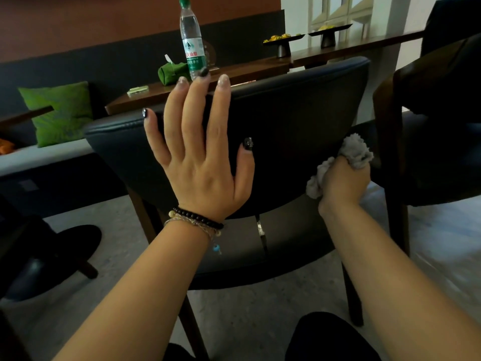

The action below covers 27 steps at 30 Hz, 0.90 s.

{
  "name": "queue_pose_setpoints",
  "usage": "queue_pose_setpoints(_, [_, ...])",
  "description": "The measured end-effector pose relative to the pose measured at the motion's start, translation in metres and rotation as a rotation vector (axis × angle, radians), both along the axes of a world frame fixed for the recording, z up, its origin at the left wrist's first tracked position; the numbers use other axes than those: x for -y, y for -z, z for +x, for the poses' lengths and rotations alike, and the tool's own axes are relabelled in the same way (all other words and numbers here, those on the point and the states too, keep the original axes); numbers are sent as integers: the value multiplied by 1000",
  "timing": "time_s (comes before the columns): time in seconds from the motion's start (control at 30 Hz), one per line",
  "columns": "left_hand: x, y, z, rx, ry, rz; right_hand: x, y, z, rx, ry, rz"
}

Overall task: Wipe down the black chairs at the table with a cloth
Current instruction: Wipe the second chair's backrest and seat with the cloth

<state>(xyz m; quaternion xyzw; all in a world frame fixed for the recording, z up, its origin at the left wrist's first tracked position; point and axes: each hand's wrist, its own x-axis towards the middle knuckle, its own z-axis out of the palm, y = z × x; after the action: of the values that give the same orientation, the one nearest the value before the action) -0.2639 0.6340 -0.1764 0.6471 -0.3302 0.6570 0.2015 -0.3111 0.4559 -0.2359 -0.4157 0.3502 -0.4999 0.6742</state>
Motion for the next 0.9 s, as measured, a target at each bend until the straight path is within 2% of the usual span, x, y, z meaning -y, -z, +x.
queue_pose_setpoints(0.1, [-6,12,-2,-69,25,10,-5,-4,-2,58,-33,67])
queue_pose_setpoints(0.2, [-15,28,-5,-254,178,-139,-25,-1,-3,104,-43,71])
queue_pose_setpoints(0.27, [-23,38,-5,-516,343,-368,-33,1,-2,133,-56,116])
queue_pose_setpoints(0.37, [-35,44,-3,-1134,679,-772,-33,1,1,174,-7,147])
queue_pose_setpoints(0.4, [-38,47,-1,-1232,780,-837,-33,2,1,178,5,152])
queue_pose_setpoints(0.53, [-52,61,8,-1298,1054,-981,-47,6,2,160,-20,253])
queue_pose_setpoints(0.67, [-59,83,17,-1573,1299,-1317,-96,12,8,152,-43,373])
queue_pose_setpoints(0.73, [-61,92,20,-1669,1407,-1440,-118,20,9,213,-149,461])
queue_pose_setpoints(0.83, [-65,106,22,-1755,1497,-1369,-119,41,-6,256,-411,492])
queue_pose_setpoints(0.9, [-66,109,24,-1772,1533,-1302,-98,47,-20,299,-380,352])
